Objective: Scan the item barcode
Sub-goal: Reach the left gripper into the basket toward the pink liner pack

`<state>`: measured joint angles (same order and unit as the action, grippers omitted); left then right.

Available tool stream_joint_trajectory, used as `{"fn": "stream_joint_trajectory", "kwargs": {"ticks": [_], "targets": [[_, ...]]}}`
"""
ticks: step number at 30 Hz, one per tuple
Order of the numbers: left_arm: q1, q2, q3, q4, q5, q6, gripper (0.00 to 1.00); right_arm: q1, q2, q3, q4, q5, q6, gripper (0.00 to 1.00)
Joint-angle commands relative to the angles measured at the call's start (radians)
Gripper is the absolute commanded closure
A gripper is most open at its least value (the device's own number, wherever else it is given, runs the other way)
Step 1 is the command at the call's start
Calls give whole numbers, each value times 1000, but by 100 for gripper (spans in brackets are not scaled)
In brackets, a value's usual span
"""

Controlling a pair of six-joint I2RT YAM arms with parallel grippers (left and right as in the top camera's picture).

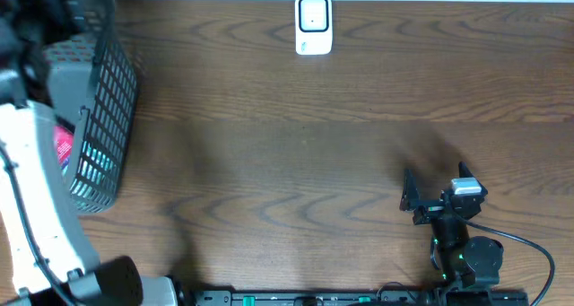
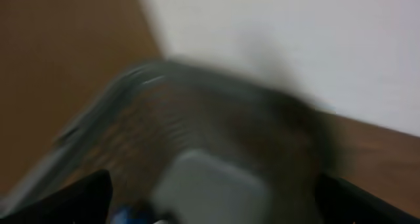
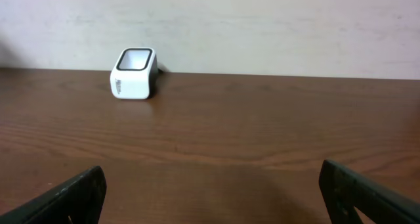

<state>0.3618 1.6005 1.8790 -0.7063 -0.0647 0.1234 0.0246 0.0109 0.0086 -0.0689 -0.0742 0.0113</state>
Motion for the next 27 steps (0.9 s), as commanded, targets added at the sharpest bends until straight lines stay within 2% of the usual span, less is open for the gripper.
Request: {"fn": "stream_joint_trajectory", "kwargs": {"ticks": [1,8,10,12,14,17,21,27], "targets": [[100,48,30,-44,-124,-38,2,-3,-5,-3,-2,2,10,1],[150,156,24,-208,-124,-39,2,-3,-5,-3,-2,2,10,1],[149,182,21,-220,-122,-77,2,-3,-5,-3,-2,2,10,1],[146,212,20,-250,-63,-142,2,-3,-5,-3,-2,2,10,1],[146,231,20,-280,-3,-151,2,-3,-5,-3,-2,2,10,1],[147,273,20,-301,-6,-154,2,-3,-5,-3,-2,2,10,1],[150,337,20,-358,-150,-407,2,-3,-5,-3,-2,1,10,1],[141,445,-6,-446,-272,-603,2,-3,-5,-3,-2,2,10,1]]}}
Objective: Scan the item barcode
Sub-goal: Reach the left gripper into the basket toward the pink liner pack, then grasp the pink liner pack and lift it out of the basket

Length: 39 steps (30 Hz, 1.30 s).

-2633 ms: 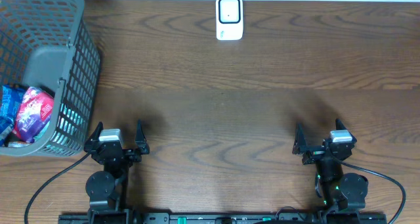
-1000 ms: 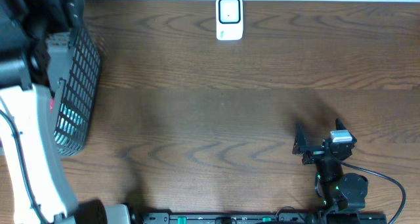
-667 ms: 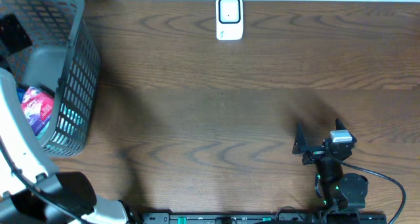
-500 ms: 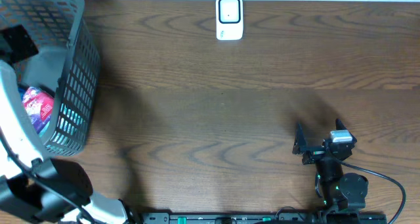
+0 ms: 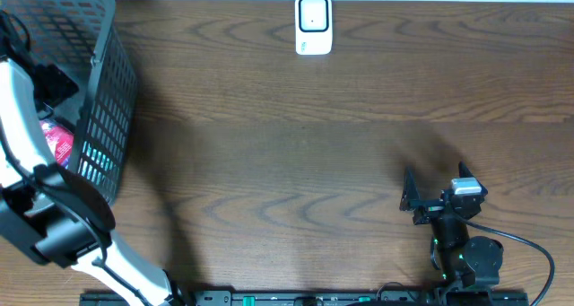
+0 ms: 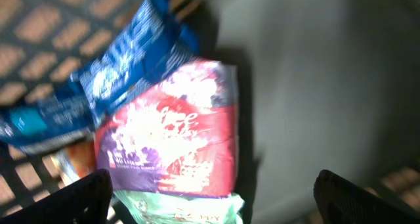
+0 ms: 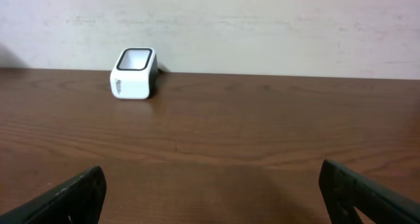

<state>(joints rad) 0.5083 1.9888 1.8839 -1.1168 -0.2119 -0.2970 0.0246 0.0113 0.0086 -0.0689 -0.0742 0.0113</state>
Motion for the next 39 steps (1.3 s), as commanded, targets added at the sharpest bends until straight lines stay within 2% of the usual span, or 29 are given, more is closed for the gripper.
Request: {"fn": "stream_joint_trajectory", "kwargs": {"ticks": [1,3,7,8,17,19,20,21,22,25,31,39], "targets": [[-6,68,-16,-48,-150,-209,2,-3,-5,-3,-2,2,10,1],[-6,105,-21,-87,-200,-274,2,-3,-5,-3,-2,2,10,1],[-5,166,-22,-100,-201,-281,2,-3,-5,-3,-2,2,10,1],[-5,181,-22,-100,-200,-285,5,-3,-5,-3,-2,2,10,1],[-6,267,-23,-20,-189,-212,7,-3,-5,-3,-2,2,10,1],[-6,272,-23,-22,-188,-213,31,-3,-5,-3,-2,1,10,1],[-6,273,-23,-24,-181,-213,51,-3,-5,-3,-2,2,10,1],[-6,273,-23,-24,-178,-212,55,-3,-5,-3,-2,2,10,1],[-6,273,-23,-24,-177,-212,63,-3,-5,-3,-2,2,10,1],[-6,272,-23,-32,-170,-212,93,-3,-5,-3,-2,1,10,1],[-6,248,31,-84,-136,-190,93,-3,-5,-3,-2,2,10,1],[-6,8,117,-62,109,-190,93,-3,-5,-3,-2,1,10,1]]}}
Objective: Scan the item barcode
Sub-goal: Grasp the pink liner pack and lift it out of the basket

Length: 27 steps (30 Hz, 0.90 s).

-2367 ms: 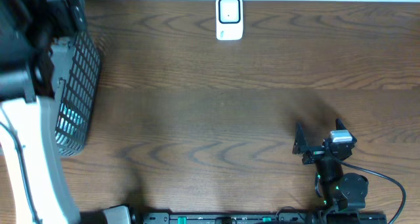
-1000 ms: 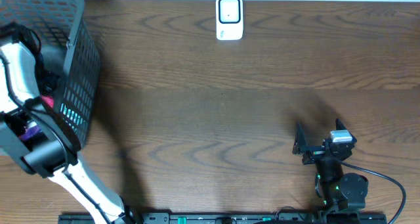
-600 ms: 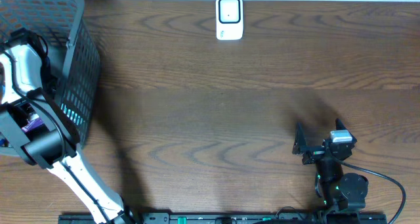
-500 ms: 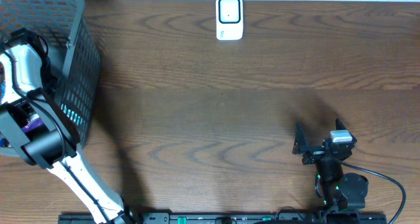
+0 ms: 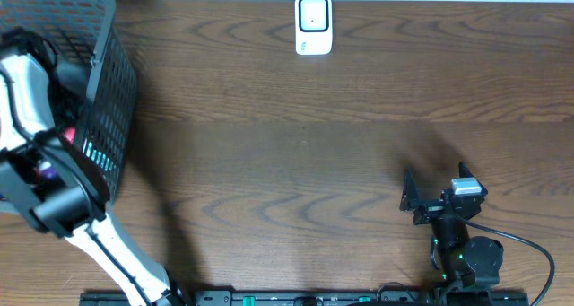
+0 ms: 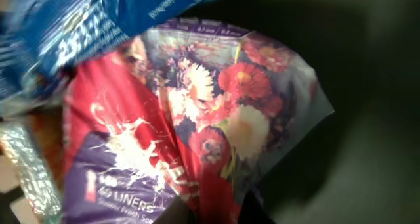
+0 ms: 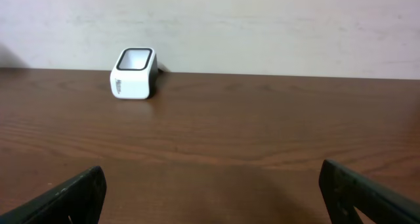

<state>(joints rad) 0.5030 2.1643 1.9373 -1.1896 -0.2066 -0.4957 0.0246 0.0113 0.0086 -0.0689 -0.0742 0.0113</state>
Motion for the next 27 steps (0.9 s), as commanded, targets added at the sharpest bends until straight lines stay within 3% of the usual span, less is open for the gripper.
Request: {"fn": "stream_joint_trajectory", "kwargs": {"ticks": [1,10,15,18,23,27], "targets": [[0,-209,63,25,123,8,93,-3,-5,-3,-2,2,10,1],[0,-489,63,116,173,9,93,-3,-5,-3,-2,2,10,1],[-14,-605,63,196,549,97,93,-3,-5,-3,-2,1,10,1],[-101,-671,63,265,750,163,93,-3,-5,-3,-2,2,10,1],[-321,-706,63,306,736,196,93,-3,-5,-3,-2,2,10,1],[-523,-683,63,293,608,196,93,-3,-5,-3,-2,2,10,1]]}}
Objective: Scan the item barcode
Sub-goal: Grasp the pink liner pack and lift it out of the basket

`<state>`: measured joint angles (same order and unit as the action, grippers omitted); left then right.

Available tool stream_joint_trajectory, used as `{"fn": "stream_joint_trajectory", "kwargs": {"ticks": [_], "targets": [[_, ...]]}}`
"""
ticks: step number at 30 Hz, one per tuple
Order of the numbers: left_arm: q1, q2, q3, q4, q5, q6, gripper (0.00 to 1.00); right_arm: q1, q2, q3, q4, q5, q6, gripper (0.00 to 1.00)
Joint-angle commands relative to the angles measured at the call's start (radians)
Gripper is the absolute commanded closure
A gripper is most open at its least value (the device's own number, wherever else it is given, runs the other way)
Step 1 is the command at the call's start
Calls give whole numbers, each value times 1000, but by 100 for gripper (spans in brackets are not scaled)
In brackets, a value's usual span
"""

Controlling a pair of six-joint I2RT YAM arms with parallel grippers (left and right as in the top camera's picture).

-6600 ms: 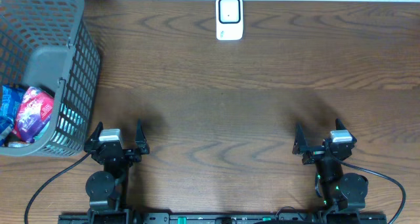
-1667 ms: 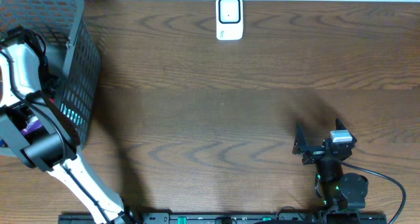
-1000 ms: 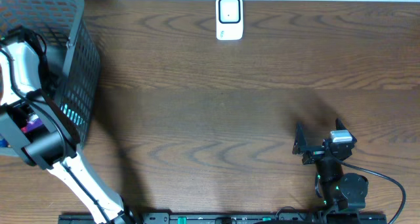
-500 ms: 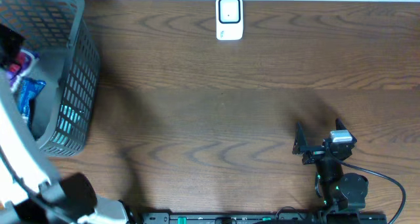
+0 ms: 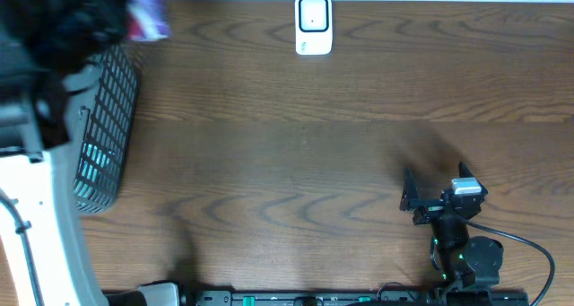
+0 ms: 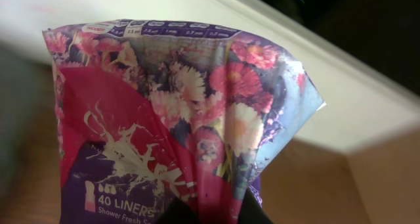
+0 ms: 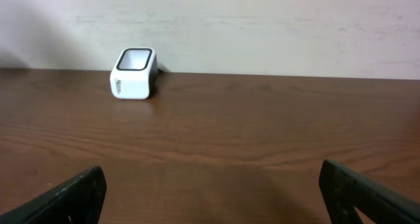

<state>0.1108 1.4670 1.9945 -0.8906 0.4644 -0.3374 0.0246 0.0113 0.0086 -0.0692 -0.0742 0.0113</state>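
Observation:
A floral pink and purple liner pack fills the left wrist view, with my left gripper shut on its lower edge. From overhead the pack shows blurred at the far left above the basket, held up high. The white barcode scanner stands at the table's far edge, also seen as the scanner from the right wrist. My right gripper rests open low over the table, near the front right.
A grey wire basket stands at the left edge with other packs inside. A pale wall runs behind the table's far edge.
My left gripper was down in the basket, shut on the floral pack. Now it holds the pack high above the basket's rim. The right arm has not moved.
My left arm was first above the basket, its view blurred. Then it looked down, open, on the packs inside. Then it was shut on the floral pack, and now the pack is out of the basket. The right gripper stayed open throughout.

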Motion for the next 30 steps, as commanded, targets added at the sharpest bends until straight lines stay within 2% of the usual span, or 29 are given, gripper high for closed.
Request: {"fn": "stream_joint_trajectory", "kwargs": {"ticks": [1,5,9,14,20,21,22,23,26,30], "targets": [[-171,25,6,-11,-98,38,93,-3,-5,-3,-1,2,10,1],[-344,104,6,-49,-314,17,93,-3,-5,-3,-1,2,10,1],[-462,221,6,-89,-470,-117,93,-3,-5,-3,-1,2,10,1],[-550,410,6,-82,-484,-249,93,-3,-5,-3,-2,2,10,1],[-620,657,6,-80,-483,-348,93,-3,-5,-3,-1,2,10,1],[-628,685,6,-76,-479,-349,87,-3,-5,-3,-1,2,10,1],[-635,706,6,-72,-472,-349,75,-3,-5,-3,-2,1,10,1],[-645,735,6,-69,-464,-349,67,-3,-5,-3,-1,2,10,1],[-653,750,6,-64,-436,-347,66,-3,-5,-3,-2,2,10,1],[-642,698,13,-50,-370,-262,21,-3,-5,-3,-2,2,10,1]]}}
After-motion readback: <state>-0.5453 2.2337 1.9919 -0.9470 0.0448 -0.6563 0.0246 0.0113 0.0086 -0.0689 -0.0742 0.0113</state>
